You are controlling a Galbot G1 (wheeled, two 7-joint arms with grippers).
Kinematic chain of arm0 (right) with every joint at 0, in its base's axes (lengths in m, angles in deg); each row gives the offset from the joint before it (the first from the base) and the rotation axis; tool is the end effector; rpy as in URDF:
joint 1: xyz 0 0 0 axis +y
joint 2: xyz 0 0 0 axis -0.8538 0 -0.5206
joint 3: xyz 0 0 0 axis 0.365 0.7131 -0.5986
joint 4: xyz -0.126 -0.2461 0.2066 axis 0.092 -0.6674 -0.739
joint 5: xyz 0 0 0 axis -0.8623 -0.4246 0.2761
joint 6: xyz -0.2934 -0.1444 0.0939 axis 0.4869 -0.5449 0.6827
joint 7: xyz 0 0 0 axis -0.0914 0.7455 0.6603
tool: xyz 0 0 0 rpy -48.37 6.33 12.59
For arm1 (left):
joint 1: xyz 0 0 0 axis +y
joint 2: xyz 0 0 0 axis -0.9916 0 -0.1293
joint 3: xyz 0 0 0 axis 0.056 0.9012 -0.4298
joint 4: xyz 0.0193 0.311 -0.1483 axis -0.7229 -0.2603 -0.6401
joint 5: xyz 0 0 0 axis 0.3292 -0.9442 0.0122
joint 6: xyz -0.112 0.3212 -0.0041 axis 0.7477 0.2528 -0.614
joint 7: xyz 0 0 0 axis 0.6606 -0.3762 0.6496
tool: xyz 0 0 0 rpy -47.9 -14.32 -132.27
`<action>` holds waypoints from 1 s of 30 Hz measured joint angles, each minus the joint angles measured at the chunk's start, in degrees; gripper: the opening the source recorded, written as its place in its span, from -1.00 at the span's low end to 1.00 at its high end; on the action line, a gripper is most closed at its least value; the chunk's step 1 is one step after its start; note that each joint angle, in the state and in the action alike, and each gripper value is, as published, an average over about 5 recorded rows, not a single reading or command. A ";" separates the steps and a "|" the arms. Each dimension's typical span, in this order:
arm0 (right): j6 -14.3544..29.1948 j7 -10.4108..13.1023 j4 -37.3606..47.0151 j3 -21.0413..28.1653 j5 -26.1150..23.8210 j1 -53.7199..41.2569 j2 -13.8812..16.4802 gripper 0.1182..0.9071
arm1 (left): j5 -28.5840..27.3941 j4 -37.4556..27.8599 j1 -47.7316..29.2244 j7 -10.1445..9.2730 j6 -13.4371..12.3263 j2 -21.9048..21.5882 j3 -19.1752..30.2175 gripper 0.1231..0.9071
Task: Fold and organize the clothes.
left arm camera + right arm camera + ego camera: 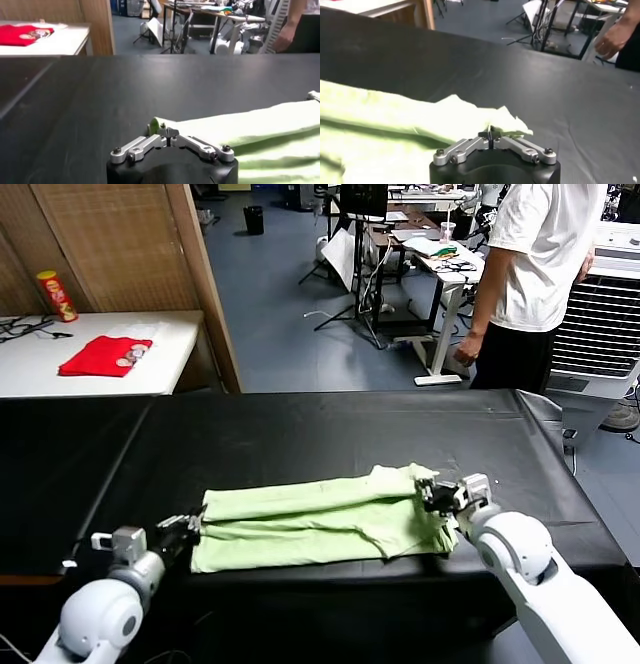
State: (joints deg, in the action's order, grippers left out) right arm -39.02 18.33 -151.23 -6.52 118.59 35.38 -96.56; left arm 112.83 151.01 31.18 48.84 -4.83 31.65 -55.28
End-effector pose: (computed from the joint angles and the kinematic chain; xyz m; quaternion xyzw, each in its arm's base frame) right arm 0.2925 -0.0828 -0.2273 0.1610 -0.9406 0.0813 0.2877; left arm 0.2144 0.1099 -0.2586 -0.0671 -0.9642 -0.0050 0.2566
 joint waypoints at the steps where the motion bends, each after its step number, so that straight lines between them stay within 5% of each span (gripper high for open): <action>1: 0.00 0.00 -0.61 -0.45 0.30 0.62 0.18 -0.56 | -0.57 0.03 0.27 -0.01 0.26 0.14 0.01 -0.97; 5: 0.00 0.10 -3.48 -2.86 1.58 3.21 1.25 0.03 | -1.88 0.42 1.15 0.05 0.87 0.42 -0.33 -0.71; 11: 0.00 1.16 -6.26 -7.33 2.99 4.72 1.42 0.67 | -1.35 1.97 2.01 0.03 1.55 0.15 -1.84 0.14; 16: 0.59 3.43 -3.87 -7.24 0.12 1.97 -1.01 0.72 | 0.18 1.30 0.22 -0.65 1.35 0.66 -2.42 0.66; 30: 6.39 0.25 13.98 0.36 -8.05 -8.67 -9.99 0.65 | 3.05 -6.22 -7.53 -0.64 1.00 3.62 0.87 0.72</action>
State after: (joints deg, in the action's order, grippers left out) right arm -32.63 18.58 -137.25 -6.17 110.54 26.71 -106.56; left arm 115.88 144.79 23.65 48.20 -3.83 35.27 -54.40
